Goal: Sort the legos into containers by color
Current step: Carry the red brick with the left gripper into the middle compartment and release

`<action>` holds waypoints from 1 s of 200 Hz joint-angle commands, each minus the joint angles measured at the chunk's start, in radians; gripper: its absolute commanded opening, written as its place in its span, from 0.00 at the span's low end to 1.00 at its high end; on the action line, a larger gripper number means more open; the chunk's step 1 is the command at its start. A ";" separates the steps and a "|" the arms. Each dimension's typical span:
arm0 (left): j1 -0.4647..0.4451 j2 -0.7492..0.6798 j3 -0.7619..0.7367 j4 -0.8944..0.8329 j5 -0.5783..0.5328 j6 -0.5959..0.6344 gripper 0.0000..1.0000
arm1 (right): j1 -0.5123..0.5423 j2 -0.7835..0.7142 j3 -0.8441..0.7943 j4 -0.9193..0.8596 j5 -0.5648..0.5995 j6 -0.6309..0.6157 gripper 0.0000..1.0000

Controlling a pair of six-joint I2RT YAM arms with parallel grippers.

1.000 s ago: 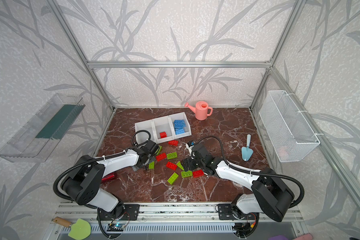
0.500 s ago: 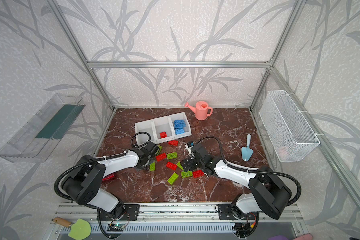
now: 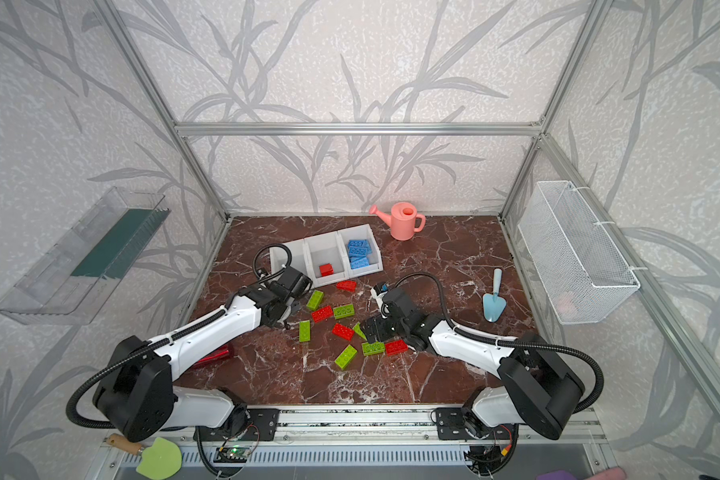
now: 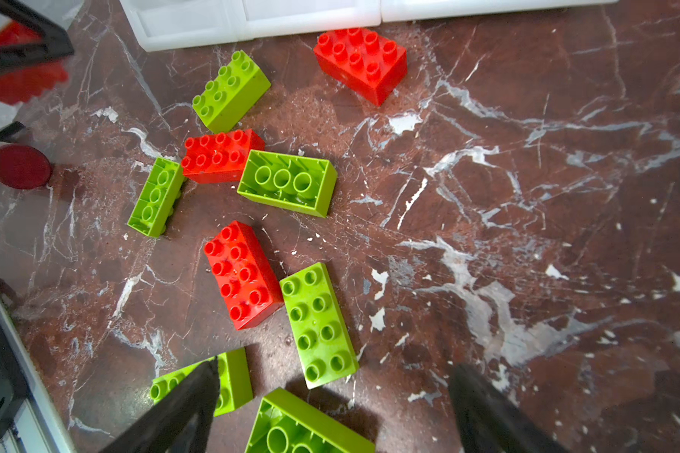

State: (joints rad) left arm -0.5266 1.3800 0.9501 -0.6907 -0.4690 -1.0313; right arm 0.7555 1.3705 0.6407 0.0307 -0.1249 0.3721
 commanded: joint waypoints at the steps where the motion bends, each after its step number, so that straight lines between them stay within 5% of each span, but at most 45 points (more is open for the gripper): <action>1: 0.007 0.012 0.113 -0.078 -0.046 0.096 0.57 | 0.003 -0.043 -0.020 0.022 -0.003 0.011 0.92; 104: 0.057 0.424 0.628 -0.065 0.138 0.273 0.57 | 0.003 -0.088 -0.055 0.055 0.023 0.028 0.92; 200: 0.109 0.753 0.963 -0.144 0.266 0.346 0.55 | 0.002 -0.071 -0.064 0.077 0.041 0.028 0.93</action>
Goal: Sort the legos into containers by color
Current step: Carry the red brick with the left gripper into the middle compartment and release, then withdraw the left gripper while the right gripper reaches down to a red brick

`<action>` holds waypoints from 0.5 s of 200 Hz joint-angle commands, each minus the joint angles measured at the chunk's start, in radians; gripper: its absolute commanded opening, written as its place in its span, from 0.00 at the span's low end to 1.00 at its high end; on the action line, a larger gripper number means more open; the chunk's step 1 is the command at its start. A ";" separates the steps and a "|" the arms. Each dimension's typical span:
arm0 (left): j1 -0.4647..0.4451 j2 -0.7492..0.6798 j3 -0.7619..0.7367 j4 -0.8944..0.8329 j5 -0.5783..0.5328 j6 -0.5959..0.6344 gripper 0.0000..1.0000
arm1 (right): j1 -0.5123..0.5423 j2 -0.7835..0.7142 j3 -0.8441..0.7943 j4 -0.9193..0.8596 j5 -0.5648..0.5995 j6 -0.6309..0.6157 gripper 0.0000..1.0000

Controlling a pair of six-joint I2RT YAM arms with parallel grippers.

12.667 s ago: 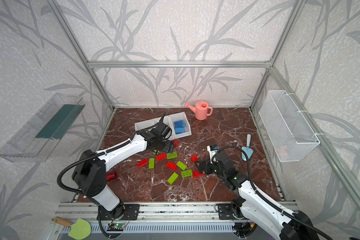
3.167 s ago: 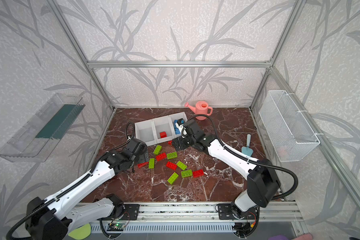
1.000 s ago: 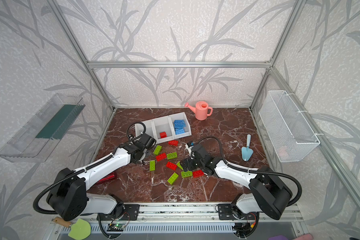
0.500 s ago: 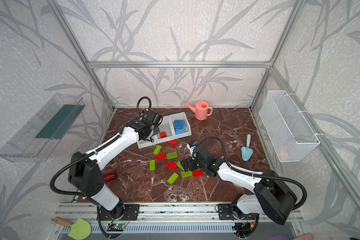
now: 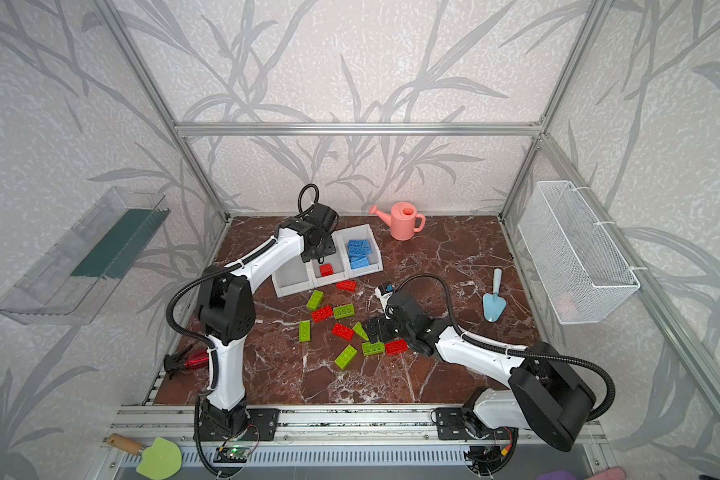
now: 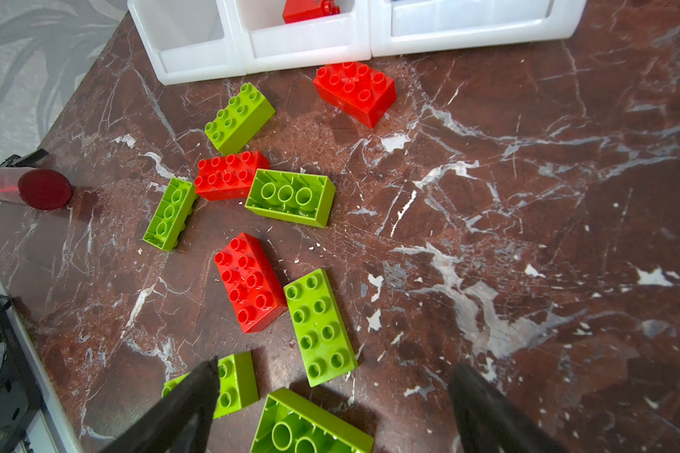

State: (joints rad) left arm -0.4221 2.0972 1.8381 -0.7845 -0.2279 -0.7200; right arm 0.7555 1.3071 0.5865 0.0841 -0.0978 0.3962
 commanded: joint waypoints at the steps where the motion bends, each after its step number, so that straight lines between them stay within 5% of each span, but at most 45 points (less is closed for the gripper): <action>1: 0.005 0.037 0.078 -0.051 0.025 0.035 0.55 | 0.002 -0.007 -0.010 0.024 0.013 0.004 0.93; 57: 0.008 0.098 0.165 -0.084 0.025 0.050 0.59 | 0.002 0.009 -0.004 0.022 0.007 0.002 0.94; 100: 0.006 0.074 0.166 -0.103 0.006 0.050 0.85 | 0.003 -0.004 -0.005 0.017 0.001 -0.009 1.00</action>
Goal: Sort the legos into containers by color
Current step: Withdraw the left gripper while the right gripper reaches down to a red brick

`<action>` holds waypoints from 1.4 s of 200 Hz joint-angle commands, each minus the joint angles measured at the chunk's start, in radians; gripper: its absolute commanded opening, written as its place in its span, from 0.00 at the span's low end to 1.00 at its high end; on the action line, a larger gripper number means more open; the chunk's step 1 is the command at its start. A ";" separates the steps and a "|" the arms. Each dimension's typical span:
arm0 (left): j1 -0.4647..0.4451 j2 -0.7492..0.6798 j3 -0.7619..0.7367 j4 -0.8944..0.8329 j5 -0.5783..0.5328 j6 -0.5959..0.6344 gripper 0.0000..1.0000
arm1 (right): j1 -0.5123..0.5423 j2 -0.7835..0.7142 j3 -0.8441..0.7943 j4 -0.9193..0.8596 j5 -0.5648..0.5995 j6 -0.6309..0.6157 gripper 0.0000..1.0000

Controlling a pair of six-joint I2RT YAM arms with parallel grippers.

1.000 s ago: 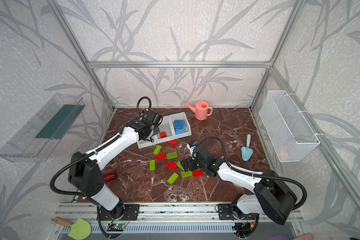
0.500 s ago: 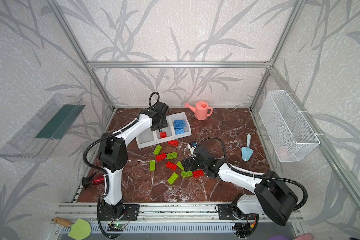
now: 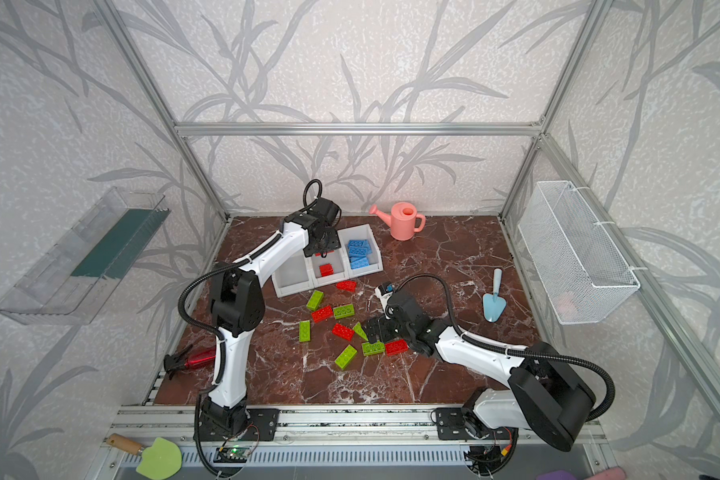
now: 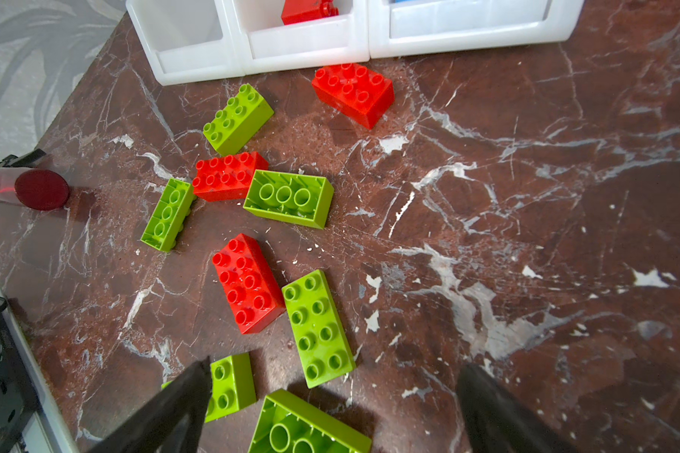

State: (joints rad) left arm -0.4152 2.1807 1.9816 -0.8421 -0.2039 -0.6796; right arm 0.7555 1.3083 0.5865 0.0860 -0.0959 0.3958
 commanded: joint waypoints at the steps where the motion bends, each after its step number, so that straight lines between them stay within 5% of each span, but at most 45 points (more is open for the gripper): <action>1: 0.000 -0.012 0.022 -0.046 -0.018 0.008 0.86 | 0.003 -0.006 -0.004 0.015 -0.002 -0.009 1.00; 61: -0.013 -0.232 -0.142 -0.007 -0.029 0.005 0.93 | 0.009 -0.044 0.034 -0.058 -0.005 -0.035 0.99; 139: -0.034 -0.751 -0.513 0.084 0.028 -0.001 0.93 | 0.129 -0.051 0.206 -0.264 0.073 -0.080 0.99; 202: -0.034 -1.228 -0.929 0.131 -0.007 0.028 0.93 | 0.225 0.046 0.336 -0.369 0.139 -0.116 0.95; 280: -0.033 -1.566 -1.156 0.021 -0.076 0.085 0.94 | 0.225 0.212 0.424 -0.444 0.114 -0.194 0.92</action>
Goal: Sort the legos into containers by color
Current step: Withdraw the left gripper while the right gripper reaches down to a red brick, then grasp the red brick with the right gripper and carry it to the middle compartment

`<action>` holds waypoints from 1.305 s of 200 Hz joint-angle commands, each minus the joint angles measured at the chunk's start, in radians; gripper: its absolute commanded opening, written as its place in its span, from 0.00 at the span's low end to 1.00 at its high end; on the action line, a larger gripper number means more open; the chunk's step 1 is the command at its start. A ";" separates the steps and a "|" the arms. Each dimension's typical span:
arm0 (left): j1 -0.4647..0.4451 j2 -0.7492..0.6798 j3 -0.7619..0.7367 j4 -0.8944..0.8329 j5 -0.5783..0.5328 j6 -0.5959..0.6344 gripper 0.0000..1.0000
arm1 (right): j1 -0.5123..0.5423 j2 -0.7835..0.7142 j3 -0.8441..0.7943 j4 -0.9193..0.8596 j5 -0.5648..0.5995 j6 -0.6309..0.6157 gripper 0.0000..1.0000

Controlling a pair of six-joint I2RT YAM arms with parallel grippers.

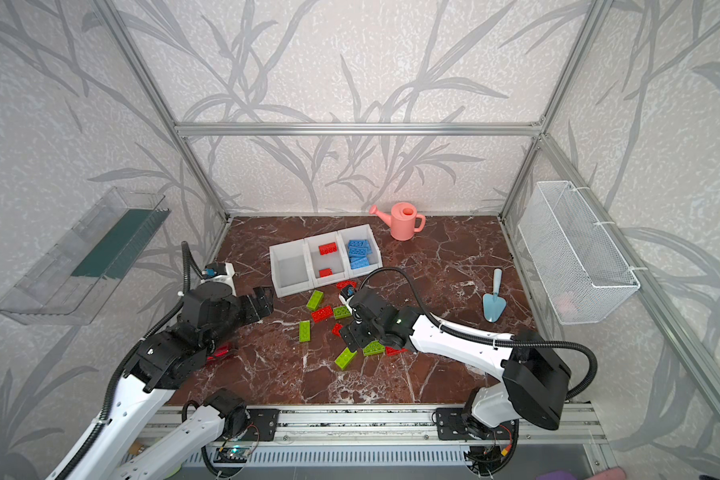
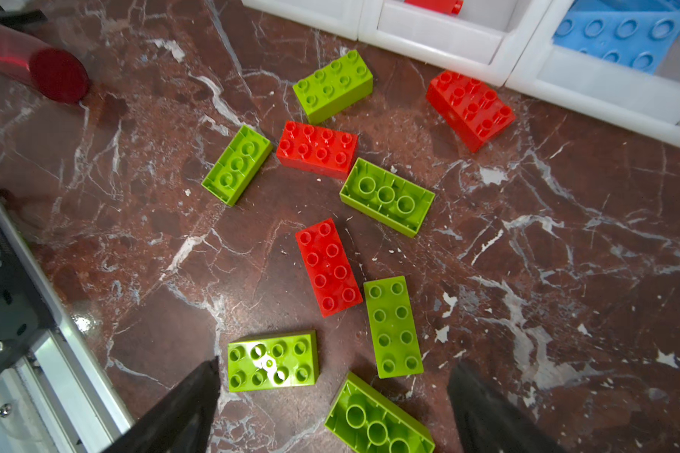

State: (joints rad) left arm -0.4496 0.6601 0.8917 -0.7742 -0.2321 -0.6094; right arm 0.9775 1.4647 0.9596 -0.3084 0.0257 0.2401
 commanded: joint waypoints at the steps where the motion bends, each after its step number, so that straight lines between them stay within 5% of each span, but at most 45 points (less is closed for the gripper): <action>1: 0.002 -0.047 -0.065 -0.047 -0.047 0.014 0.94 | 0.003 0.059 0.053 -0.050 -0.008 -0.040 0.92; 114: 0.001 -0.043 -0.057 -0.046 -0.011 0.035 0.94 | 0.004 0.472 0.327 -0.152 0.014 -0.108 0.88; 163: 0.005 -0.035 -0.056 -0.042 -0.005 0.036 0.94 | 0.004 0.532 0.358 -0.168 0.016 -0.128 0.67; 219: 0.007 -0.027 -0.057 -0.045 -0.006 0.036 0.94 | 0.004 0.517 0.353 -0.166 0.023 -0.126 0.22; 261: 0.007 -0.035 -0.059 -0.046 -0.007 0.032 0.94 | 0.004 0.476 0.389 -0.200 0.002 -0.107 0.20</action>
State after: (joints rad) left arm -0.4488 0.6323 0.8288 -0.8047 -0.2344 -0.5930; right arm 0.9775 1.9808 1.3102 -0.4572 0.0395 0.1211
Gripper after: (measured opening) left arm 0.940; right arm 0.331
